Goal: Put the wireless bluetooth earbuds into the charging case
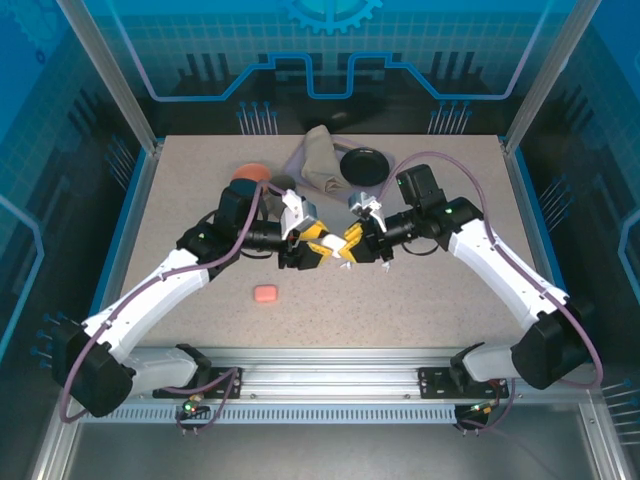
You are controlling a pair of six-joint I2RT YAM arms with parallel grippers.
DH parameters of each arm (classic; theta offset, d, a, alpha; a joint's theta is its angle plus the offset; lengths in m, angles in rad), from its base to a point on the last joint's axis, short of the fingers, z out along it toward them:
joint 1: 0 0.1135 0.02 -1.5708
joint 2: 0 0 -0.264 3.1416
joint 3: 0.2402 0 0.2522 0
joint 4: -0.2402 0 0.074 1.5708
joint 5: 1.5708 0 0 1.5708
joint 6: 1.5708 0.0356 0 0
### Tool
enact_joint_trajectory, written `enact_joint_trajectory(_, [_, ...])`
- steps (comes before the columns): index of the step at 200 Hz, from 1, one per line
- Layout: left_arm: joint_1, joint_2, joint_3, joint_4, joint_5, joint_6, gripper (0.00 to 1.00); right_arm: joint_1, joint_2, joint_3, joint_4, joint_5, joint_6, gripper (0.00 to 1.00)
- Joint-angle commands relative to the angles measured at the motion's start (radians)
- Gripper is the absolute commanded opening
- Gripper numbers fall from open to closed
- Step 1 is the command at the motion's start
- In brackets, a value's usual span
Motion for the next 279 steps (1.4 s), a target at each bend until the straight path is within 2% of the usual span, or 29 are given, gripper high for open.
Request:
enact_joint_trajectory(1, [-0.009, -0.030, 0.037, -0.061, 0.038, 0.061, 0.58, 0.005, -0.037, 0.039, -0.074, 0.012, -0.037, 0.23])
enact_joint_trajectory(73, [-0.028, 0.003, 0.056, -0.076, 0.058, 0.064, 0.60, 0.014, -0.035, 0.057, -0.081, -0.002, -0.040, 0.23])
enact_joint_trajectory(142, [-0.042, 0.030, 0.074, -0.094, 0.061, 0.068, 0.50, 0.031, -0.026, 0.060, -0.064, -0.005, -0.034, 0.22])
enact_joint_trajectory(169, [-0.045, 0.040, 0.080, -0.100, 0.062, 0.070, 0.43, 0.034, -0.024, 0.053, -0.049, -0.004, -0.024, 0.22])
enact_joint_trajectory(215, [-0.047, 0.040, 0.086, -0.103, 0.058, 0.073, 0.19, 0.037, -0.028, 0.044, -0.038, 0.016, -0.009, 0.23])
enact_joint_trajectory(248, [-0.048, 0.028, 0.077, -0.085, 0.022, 0.061, 0.12, 0.020, -0.070, 0.021, -0.008, 0.076, 0.028, 0.38])
enact_joint_trajectory(279, [-0.047, 0.002, 0.021, -0.004, -0.014, 0.056, 0.06, -0.019, -0.179, -0.056, 0.087, 0.123, 0.084, 0.65])
